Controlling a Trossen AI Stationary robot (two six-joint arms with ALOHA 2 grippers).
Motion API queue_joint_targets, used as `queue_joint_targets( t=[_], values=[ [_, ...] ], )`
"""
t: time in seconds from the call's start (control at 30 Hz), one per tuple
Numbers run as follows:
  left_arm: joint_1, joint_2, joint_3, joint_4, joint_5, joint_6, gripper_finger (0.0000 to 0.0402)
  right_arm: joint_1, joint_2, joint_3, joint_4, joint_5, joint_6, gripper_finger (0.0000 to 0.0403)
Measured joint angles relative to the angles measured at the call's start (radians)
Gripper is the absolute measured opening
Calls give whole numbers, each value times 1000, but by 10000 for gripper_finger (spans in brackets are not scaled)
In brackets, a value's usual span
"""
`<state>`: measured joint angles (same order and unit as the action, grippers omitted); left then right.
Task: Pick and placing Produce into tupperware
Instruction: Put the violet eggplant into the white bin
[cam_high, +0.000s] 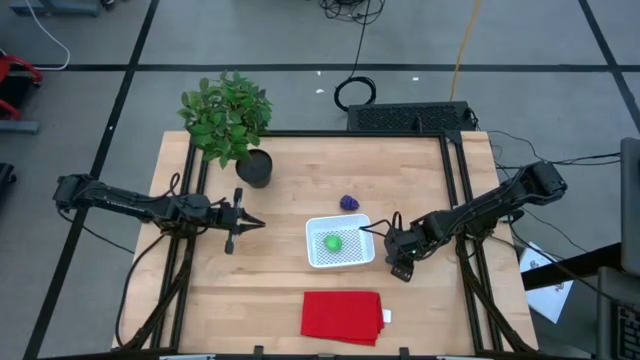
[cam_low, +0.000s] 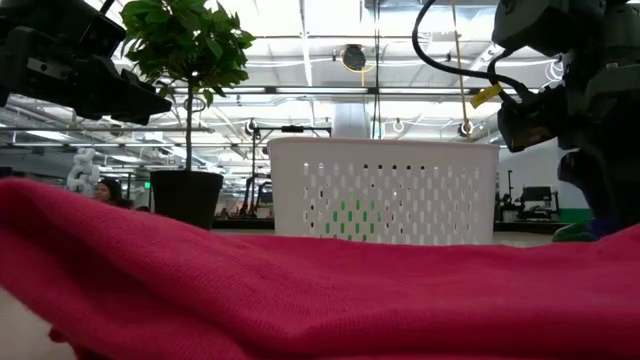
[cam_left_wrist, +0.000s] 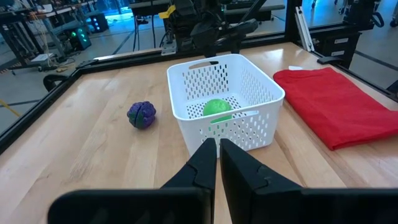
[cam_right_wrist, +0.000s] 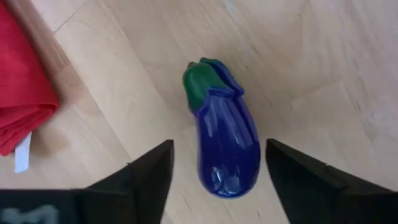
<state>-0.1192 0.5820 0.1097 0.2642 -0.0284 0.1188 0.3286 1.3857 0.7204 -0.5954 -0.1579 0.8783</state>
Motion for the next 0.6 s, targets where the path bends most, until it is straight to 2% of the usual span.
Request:
queue_joint_targets(
  t=[0.23, 0.6],
  values=[
    [0, 0, 0, 0, 0, 0, 26, 0, 0, 0, 0, 4, -2, 303],
    [0, 0, 0, 1, 0, 0, 26, 1, 18, 0, -18, 55, -27, 311]
  ],
)
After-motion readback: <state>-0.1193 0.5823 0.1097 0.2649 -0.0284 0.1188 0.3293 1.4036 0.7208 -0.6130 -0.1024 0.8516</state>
